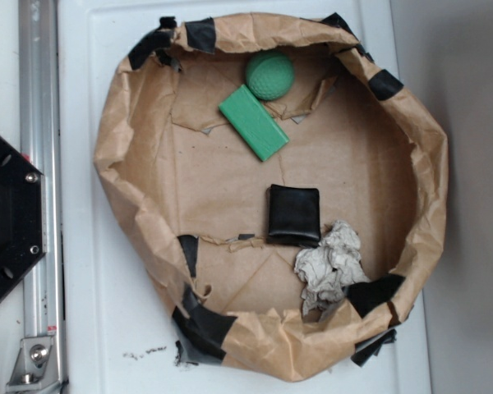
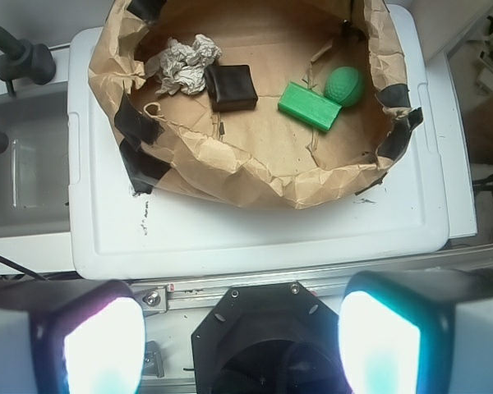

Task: Grab the green block.

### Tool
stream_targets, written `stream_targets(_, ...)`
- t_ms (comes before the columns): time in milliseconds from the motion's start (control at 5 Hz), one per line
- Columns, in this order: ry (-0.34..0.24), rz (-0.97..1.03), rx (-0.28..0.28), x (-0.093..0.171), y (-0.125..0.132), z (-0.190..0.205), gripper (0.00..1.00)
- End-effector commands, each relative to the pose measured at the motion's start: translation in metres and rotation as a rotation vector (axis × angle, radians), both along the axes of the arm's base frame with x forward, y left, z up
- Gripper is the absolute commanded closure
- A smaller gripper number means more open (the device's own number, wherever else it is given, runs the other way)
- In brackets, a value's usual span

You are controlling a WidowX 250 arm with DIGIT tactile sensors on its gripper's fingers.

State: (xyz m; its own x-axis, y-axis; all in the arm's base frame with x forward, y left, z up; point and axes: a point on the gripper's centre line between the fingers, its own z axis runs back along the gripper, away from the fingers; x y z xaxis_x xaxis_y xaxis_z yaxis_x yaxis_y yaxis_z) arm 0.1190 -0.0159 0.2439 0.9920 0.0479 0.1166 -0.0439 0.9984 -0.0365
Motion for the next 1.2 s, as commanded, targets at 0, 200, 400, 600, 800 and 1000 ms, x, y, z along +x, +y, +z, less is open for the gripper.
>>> stream_targets(0, 0.0, 0.0, 0.0, 0.0, 0.0, 0.0, 0.0)
stream_targets(200, -0.056, -0.14, 0.136, 0.05, 0.03, -0.044, 0.0)
stream_targets(400, -0.153, -0.314, 0.141, 0.098, 0.032, -0.061, 0.0)
stream_targets(600, -0.187, -0.44, 0.161, 0.132, 0.033, -0.085, 0.0)
stream_targets(800, -0.15, -0.547, 0.157, 0.157, 0.036, -0.127, 0.0)
stream_targets(1000, -0.136, -0.759, 0.084, 0.153, 0.021, -0.155, 0.0)
